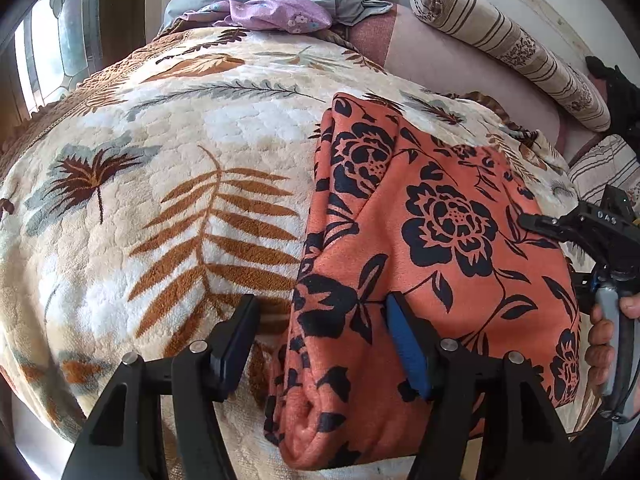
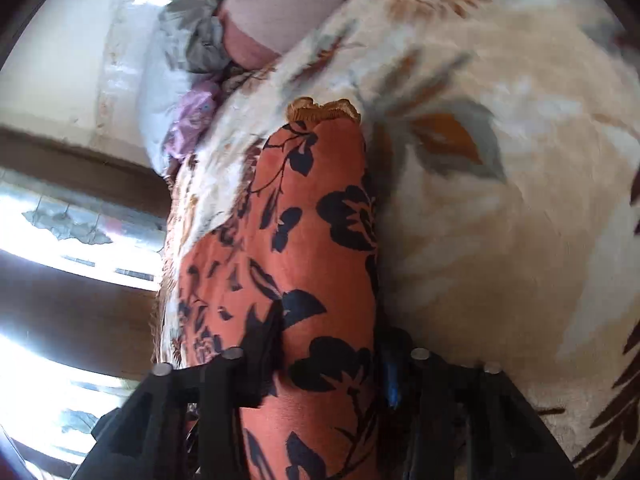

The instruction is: Fold small clothes

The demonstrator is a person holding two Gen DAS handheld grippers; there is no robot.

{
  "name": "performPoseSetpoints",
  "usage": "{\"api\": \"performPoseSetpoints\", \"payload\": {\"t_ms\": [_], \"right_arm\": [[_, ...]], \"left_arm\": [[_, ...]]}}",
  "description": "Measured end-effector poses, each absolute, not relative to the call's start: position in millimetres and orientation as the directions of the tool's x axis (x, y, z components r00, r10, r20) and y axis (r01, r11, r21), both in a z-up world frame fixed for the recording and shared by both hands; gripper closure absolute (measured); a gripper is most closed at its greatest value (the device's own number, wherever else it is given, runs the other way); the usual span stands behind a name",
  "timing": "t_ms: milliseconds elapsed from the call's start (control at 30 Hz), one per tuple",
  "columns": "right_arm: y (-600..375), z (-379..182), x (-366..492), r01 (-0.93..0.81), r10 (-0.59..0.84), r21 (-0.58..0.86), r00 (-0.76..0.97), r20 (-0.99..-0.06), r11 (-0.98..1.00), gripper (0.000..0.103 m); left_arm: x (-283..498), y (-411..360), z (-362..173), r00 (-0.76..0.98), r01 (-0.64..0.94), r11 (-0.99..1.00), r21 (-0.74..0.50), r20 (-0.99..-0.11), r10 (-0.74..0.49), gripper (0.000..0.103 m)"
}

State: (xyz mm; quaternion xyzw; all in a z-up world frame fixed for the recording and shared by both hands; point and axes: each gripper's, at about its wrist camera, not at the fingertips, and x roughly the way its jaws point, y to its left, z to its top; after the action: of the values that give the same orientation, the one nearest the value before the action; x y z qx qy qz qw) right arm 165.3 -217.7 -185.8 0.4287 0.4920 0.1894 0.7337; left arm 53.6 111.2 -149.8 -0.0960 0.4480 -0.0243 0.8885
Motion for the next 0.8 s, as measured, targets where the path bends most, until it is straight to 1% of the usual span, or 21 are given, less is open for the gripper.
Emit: {"api": "performPoseSetpoints", "payload": {"t_ms": [33,67,100,167,233,267,300,333,433,467,500,533,567,633,667,733,800], "right_arm": [[-220,-181,162,0.142,0.711,0.83,0.45,-0.54,0.54,0.043],[-222,-173,160,0.119,0.713,0.836,0.467,-0.524,0.536,0.038],[-224,-165,160,0.098,0.712,0.84,0.485,-0.508,0.533,0.03],[-226,-158,169,0.1,0.71,0.851,0.506,-0.49,0.516,0.019],[-221,-168,189,0.129,0.728,0.855,0.471,-0.498,0.502,0.018],[-217,-175,197,0.138,0.722,0.836,0.443,-0.532,0.531,0.024],[-210,-177,204,0.151,0.7,0.807,0.425,-0.574,0.571,0.056],[-206,-173,202,0.139,0.684,0.793,0.433,-0.587,0.593,0.062],[-196,-155,189,0.075,0.609,0.725,0.488,-0.625,0.685,0.061],[-196,-159,189,0.098,0.586,0.703,0.479,-0.654,0.704,0.053],[-198,-163,191,0.138,0.567,0.685,0.458,-0.685,0.715,0.032],[-205,-163,186,0.156,0.577,0.702,0.461,-0.674,0.695,0.03],[-208,-157,180,0.148,0.576,0.71,0.485,-0.658,0.688,0.03],[-212,-134,164,0.112,0.514,0.665,0.544,-0.663,0.739,0.03],[-213,-122,156,0.09,0.507,0.665,0.573,-0.644,0.742,0.03],[-212,-99,135,0.016,0.547,0.697,0.607,-0.576,0.717,0.027],[-197,-85,118,-0.075,0.622,0.724,0.578,-0.529,0.686,0.026]], "left_arm": [[54,112,-150,0.596,-0.039,0.98,-0.197,-0.792,-0.135,0.036],[54,114,-150,0.595,-0.035,0.978,-0.205,-0.79,-0.144,0.036],[54,114,-151,0.596,-0.033,0.978,-0.208,-0.789,-0.148,0.036],[54,114,-151,0.596,-0.036,0.978,-0.206,-0.79,-0.145,0.036],[54,115,-152,0.595,-0.041,0.978,-0.205,-0.791,-0.141,0.036],[55,116,-152,0.595,-0.042,0.978,-0.206,-0.791,-0.141,0.036],[55,117,-153,0.595,-0.04,0.977,-0.208,-0.791,-0.144,0.035],[54,116,-153,0.594,-0.037,0.977,-0.208,-0.791,-0.146,0.035],[54,116,-153,0.597,-0.036,0.977,-0.209,-0.789,-0.146,0.035],[54,114,-153,0.598,-0.039,0.978,-0.203,-0.789,-0.14,0.035],[55,113,-153,0.597,-0.041,0.98,-0.196,-0.791,-0.133,0.035],[55,113,-152,0.595,-0.041,0.98,-0.194,-0.793,-0.132,0.035],[55,114,-151,0.593,-0.038,0.979,-0.2,-0.793,-0.139,0.035],[55,117,-151,0.591,-0.035,0.975,-0.219,-0.791,-0.156,0.035],[55,118,-151,0.592,-0.036,0.974,-0.223,-0.79,-0.16,0.035],[54,120,-148,0.587,-0.047,0.969,-0.242,-0.792,-0.169,0.035],[48,127,-140,0.589,-0.079,0.952,-0.294,-0.784,-0.193,0.037]]}}
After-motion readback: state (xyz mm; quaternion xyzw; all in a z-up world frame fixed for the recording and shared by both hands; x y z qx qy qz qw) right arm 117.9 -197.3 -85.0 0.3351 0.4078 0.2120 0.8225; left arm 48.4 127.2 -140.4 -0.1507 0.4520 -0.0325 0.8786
